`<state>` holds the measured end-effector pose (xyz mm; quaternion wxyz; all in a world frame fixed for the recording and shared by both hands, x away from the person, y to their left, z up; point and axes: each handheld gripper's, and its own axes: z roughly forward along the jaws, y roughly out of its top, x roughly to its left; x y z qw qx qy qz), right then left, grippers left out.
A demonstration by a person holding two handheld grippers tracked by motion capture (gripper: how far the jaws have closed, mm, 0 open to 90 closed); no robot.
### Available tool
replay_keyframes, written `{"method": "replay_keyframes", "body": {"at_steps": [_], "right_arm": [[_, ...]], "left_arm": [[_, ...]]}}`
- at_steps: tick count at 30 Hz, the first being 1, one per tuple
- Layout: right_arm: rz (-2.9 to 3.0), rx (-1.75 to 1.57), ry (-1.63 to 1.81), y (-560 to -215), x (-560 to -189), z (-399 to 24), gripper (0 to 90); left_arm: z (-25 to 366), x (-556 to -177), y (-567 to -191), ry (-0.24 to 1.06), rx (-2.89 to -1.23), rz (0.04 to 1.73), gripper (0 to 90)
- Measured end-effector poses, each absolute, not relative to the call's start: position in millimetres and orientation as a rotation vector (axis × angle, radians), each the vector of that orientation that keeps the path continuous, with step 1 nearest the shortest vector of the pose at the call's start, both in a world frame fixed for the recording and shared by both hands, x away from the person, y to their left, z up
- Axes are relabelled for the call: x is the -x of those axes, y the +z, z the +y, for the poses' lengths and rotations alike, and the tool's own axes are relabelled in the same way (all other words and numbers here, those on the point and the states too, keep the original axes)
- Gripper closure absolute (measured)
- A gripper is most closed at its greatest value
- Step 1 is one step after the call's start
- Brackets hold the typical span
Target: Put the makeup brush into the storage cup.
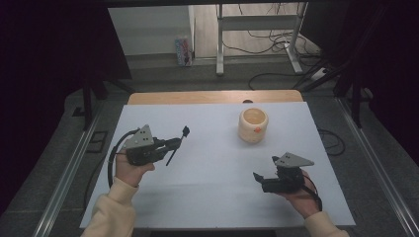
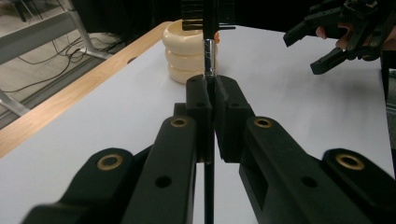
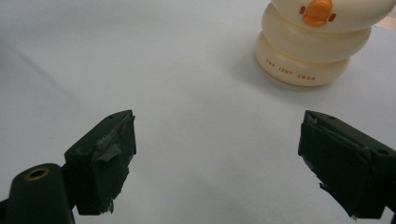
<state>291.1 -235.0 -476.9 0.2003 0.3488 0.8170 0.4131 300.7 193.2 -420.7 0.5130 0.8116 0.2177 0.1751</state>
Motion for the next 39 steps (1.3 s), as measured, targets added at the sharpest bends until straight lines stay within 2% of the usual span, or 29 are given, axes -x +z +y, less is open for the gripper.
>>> {"method": "replay_keyframes", "body": {"at_steps": [13,39], "right_arm": [[2.299,-0.970,1.271,-476,-291,-216,11.7],[2.295,-0.909,1.448,-473,-297,-153,15.0]], "left_arm": [[178,-302,-423,0.388,-1.940,0.532,85.6],[150,-314,-430,0.330,-1.966,0.530,85.6]]}}
